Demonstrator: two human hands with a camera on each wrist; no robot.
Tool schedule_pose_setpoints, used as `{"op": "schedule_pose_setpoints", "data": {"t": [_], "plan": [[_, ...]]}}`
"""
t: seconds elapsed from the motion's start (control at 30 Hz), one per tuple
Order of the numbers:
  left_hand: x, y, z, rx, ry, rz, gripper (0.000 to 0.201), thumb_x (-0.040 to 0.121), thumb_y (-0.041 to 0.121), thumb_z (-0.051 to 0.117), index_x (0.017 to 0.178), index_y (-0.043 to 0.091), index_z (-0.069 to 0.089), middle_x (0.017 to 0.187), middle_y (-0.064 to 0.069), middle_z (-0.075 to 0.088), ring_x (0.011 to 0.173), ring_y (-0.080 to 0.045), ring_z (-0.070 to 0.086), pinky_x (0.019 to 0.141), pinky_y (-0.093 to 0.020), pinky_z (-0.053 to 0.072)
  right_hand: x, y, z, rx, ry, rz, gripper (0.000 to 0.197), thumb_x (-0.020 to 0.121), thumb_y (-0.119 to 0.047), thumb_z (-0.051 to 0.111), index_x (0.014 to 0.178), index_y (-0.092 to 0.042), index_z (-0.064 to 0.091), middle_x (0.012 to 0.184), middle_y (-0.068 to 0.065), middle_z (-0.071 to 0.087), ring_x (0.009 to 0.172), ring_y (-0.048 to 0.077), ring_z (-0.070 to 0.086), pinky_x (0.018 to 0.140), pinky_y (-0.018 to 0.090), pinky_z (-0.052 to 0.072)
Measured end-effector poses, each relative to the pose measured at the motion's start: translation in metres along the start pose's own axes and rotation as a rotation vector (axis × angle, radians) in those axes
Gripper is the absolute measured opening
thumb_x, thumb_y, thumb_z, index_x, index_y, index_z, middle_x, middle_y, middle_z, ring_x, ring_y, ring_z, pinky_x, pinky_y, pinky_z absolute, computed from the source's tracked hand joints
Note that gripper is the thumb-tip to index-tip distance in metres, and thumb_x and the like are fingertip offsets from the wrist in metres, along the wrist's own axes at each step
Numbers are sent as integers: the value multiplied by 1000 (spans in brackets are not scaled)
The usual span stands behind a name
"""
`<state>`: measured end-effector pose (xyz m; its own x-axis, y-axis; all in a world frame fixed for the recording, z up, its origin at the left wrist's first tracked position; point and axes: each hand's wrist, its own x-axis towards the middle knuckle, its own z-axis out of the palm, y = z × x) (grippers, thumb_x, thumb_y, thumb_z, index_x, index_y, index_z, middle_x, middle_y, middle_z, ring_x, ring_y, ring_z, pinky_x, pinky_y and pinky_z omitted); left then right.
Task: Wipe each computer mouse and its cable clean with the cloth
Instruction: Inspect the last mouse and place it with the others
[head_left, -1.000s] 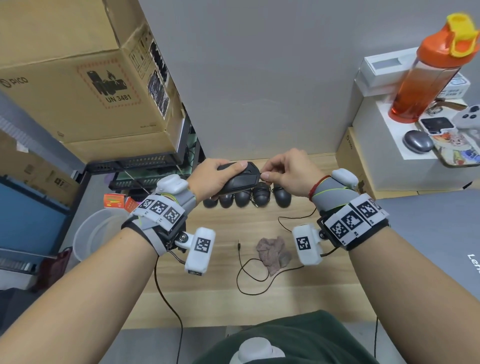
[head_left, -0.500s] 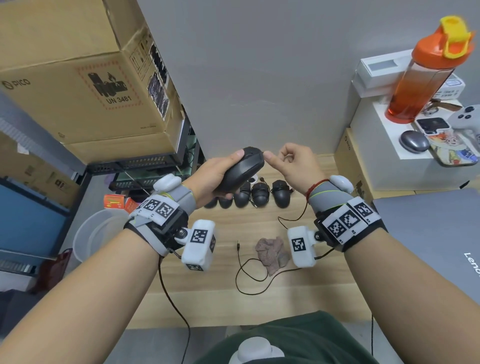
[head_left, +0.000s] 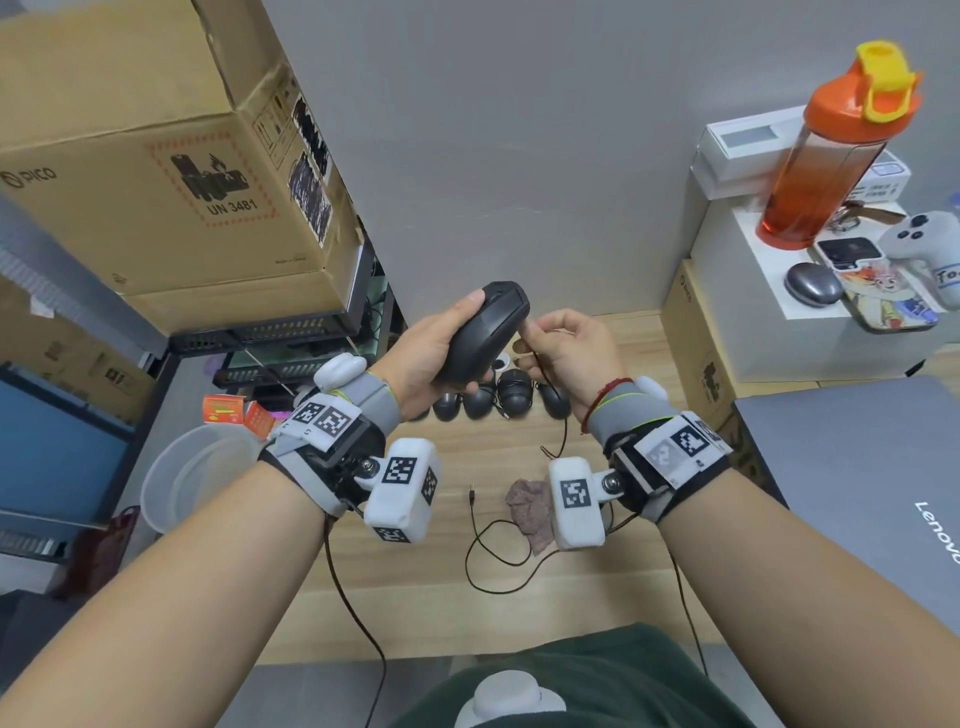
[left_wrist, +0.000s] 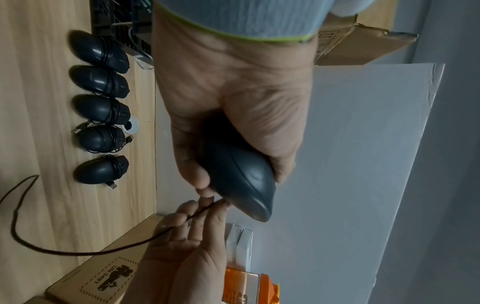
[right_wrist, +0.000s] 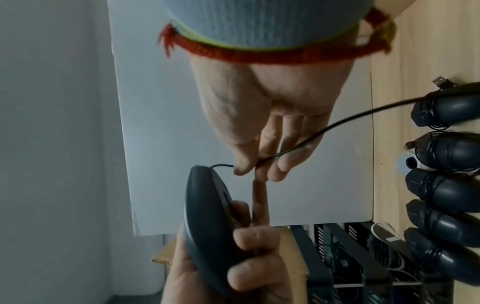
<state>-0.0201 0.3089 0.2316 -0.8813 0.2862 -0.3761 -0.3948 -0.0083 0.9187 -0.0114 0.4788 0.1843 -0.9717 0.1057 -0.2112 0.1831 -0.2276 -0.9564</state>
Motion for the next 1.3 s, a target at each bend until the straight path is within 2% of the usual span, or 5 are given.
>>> {"op": "schedule_pose_setpoints", "data": {"t": [0.27, 0.47, 0.83, 1.03, 1.3], "plan": [[8, -2, 6, 20, 58, 21, 52, 99, 51, 57, 113, 2, 69, 88, -22, 62, 60, -27, 55, 44, -25, 41, -11, 6, 10, -43, -196, -77, 14, 83, -2, 70, 93, -11, 65, 88, 21, 71, 79, 32, 68, 74, 41, 57], [8, -2, 5, 92, 11, 48, 47, 101, 48, 54, 105, 4, 71, 76, -14, 61, 55, -23, 53, 44, -25, 40, -16, -3, 12, -65, -229, 23, 41, 93, 2, 61, 91, -17, 26, 64, 15, 66, 43, 19, 63, 40, 20, 46], [23, -4, -38, 576, 269, 172, 43, 82, 59, 76, 87, 16, 73, 67, 2, 65, 60, -18, 59, 52, -27, 44, -15, -24, -17, -569, -426, -77, 27, 93, -28, 67, 74, -9, 63, 50, -11, 53, 46, 11, 41, 50, 27, 34], [10, -15, -23, 815, -117, 127, 47, 83, 76, 52, 99, 34, 68, 74, -9, 74, 56, -33, 62, 48, -43, 45, 3, -46, -12, -580, -356, -300, 20, 93, -29, 66, 77, -17, 68, 72, 10, 54, 69, 19, 44, 69, 31, 36], [2, -5, 4, 823, -202, 104, 43, 84, 30, 82, 114, 15, 55, 82, -12, 71, 55, -19, 59, 42, -25, 41, 10, -40, -9, -630, -345, -288, 18, 89, -23, 71, 72, -22, 66, 58, -14, 53, 55, 0, 44, 57, 17, 38]]}}
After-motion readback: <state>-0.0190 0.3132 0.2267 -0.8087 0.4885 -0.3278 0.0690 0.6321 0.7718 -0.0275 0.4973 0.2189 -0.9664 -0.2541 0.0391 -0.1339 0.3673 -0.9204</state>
